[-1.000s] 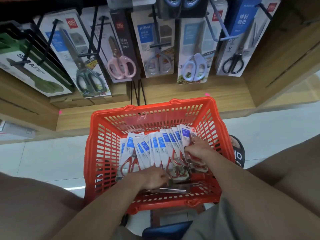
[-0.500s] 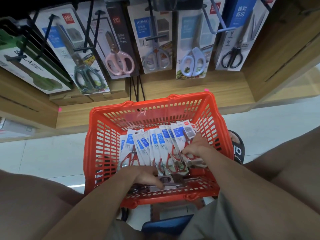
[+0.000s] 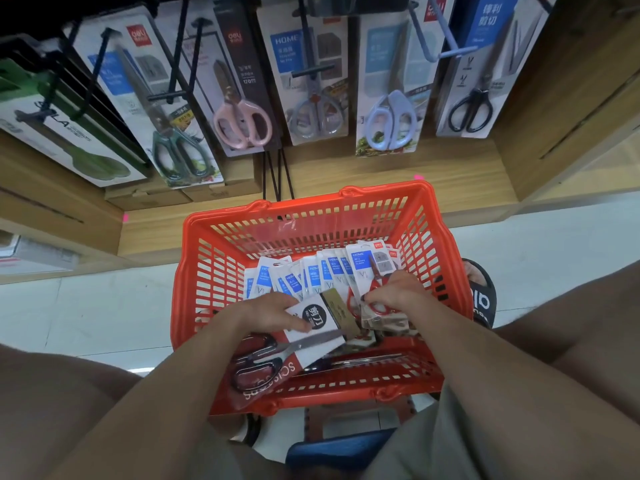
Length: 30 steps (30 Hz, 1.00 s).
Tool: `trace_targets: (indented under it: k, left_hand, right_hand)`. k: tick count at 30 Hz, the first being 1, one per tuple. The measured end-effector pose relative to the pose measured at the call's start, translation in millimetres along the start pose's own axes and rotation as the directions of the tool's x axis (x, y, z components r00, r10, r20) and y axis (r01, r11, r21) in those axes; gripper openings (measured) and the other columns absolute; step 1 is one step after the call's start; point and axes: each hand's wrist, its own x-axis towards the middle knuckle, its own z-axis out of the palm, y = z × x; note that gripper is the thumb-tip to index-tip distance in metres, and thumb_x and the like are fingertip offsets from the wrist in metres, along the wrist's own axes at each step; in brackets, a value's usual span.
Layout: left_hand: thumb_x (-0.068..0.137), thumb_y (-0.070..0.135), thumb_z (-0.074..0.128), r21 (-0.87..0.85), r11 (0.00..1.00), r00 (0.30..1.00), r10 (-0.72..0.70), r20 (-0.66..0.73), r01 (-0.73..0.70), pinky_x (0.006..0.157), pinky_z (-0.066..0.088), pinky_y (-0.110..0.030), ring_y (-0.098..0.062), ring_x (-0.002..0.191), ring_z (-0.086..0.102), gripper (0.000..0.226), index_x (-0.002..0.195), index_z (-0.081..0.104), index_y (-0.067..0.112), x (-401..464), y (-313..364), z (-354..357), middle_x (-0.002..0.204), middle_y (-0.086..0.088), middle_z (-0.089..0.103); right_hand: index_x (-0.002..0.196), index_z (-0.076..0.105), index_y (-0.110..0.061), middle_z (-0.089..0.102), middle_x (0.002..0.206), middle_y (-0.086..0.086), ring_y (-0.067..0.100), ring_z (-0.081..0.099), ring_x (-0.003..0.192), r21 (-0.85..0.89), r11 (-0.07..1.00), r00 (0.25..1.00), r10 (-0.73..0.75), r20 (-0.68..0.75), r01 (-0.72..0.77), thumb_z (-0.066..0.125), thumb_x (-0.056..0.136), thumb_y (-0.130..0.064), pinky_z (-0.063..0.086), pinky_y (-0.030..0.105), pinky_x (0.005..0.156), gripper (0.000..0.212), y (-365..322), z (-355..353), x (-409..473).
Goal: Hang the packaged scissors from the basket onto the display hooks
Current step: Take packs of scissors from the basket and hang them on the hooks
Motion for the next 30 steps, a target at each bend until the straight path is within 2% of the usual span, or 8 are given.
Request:
trace_targets:
  k: [6,10,14,18,20,22,25,30]
  left_hand:
    - [0.103,0.024,0.069,-0.382,0.906,0.924,0.027,-0.381,-0.184,0.086,0.059,-0.025,-0.012,0.099,0.072,0.013,0.111,0.071,0.033,1,-12,-8,0.104,0.016,0.078]
    - [0.106,0.024,0.065,-0.473,0.85,0.885,-0.019,-0.466,-0.231,0.102,0.055,-0.047,-0.026,0.112,0.071,0.022,0.127,0.069,0.02,6,-11,1,0.12,-0.002,0.077]
    - [0.107,0.022,0.063,-0.495,0.846,0.887,-0.06,-0.457,-0.198,0.089,0.054,-0.032,-0.019,0.107,0.07,0.024,0.13,0.067,0.017,14,-10,13,0.125,-0.004,0.074]
    - [0.104,0.011,0.064,-0.584,0.803,0.892,-0.169,-0.419,-0.122,0.099,0.058,-0.047,-0.031,0.111,0.072,0.025,0.129,0.068,0.01,24,-12,29,0.122,-0.011,0.076]
    - [0.103,0.004,0.062,-0.644,0.759,0.897,-0.21,-0.389,-0.102,0.096,0.06,-0.045,-0.032,0.107,0.075,0.024,0.126,0.069,0.007,27,-14,36,0.12,-0.013,0.077]
    - [0.103,0.001,0.059,-0.701,0.706,0.895,-0.24,-0.375,-0.104,0.078,0.063,-0.036,-0.027,0.094,0.078,0.024,0.124,0.069,0.007,28,-12,40,0.112,-0.012,0.079]
    - [0.106,0.003,0.055,-0.759,0.648,0.919,-0.256,-0.301,-0.068,0.051,0.058,-0.023,-0.017,0.071,0.079,0.02,0.117,0.069,0.013,28,-6,37,0.094,-0.007,0.082]
    - [0.104,0.016,0.064,-0.706,0.704,0.988,-0.147,-0.047,0.072,0.077,0.061,-0.035,-0.018,0.091,0.08,0.016,0.117,0.071,0.022,26,-6,41,0.103,-0.001,0.083]
  right_hand:
    - [0.135,0.059,-0.008,0.045,0.15,0.02,0.035,0.05,0.136,-0.019,0.999,0.998,0.042,0.037,-0.041,0.081,0.08,-0.053,0.05,0.044,0.108,0.074,-2,3,-3]
    - [0.109,0.061,-0.008,0.064,0.12,0.013,0.025,0.066,0.105,0.111,0.993,0.999,0.041,0.019,-0.043,0.086,0.078,-0.036,0.057,0.038,0.096,0.049,0,4,1]
    - [0.131,0.048,-0.002,0.066,0.123,0.016,0.029,0.067,0.11,0.215,0.974,0.996,0.078,-0.036,-0.068,0.089,0.074,-0.025,0.059,0.037,0.092,0.073,-1,3,1]
    - [0.089,0.056,-0.011,0.066,0.083,0.002,0.009,0.057,0.067,0.302,0.95,0.995,0.097,-0.027,-0.084,0.089,0.073,-0.019,0.046,0.022,0.057,0.037,0,4,4]
    - [0.098,0.058,-0.011,0.068,0.094,0.002,0.013,0.061,0.077,0.362,0.929,0.996,0.084,-0.002,-0.078,0.09,0.072,-0.016,0.047,0.024,0.07,0.042,2,5,5]
    - [0.119,0.052,-0.011,0.064,0.106,0.005,0.022,0.061,0.096,0.429,0.899,0.996,0.088,0.014,-0.085,0.09,0.072,-0.014,0.048,0.029,0.083,0.061,4,5,5]
    - [0.128,0.055,-0.007,0.067,0.121,0.011,0.031,0.065,0.113,0.416,0.905,0.996,0.094,0.004,-0.087,0.086,0.078,-0.011,0.054,0.038,0.098,0.059,5,2,7]
    - [0.136,0.054,-0.006,0.065,0.13,0.014,0.032,0.065,0.119,0.225,0.974,0.997,0.048,-0.053,-0.035,0.078,0.087,-0.015,0.055,0.037,0.096,0.055,2,4,7]
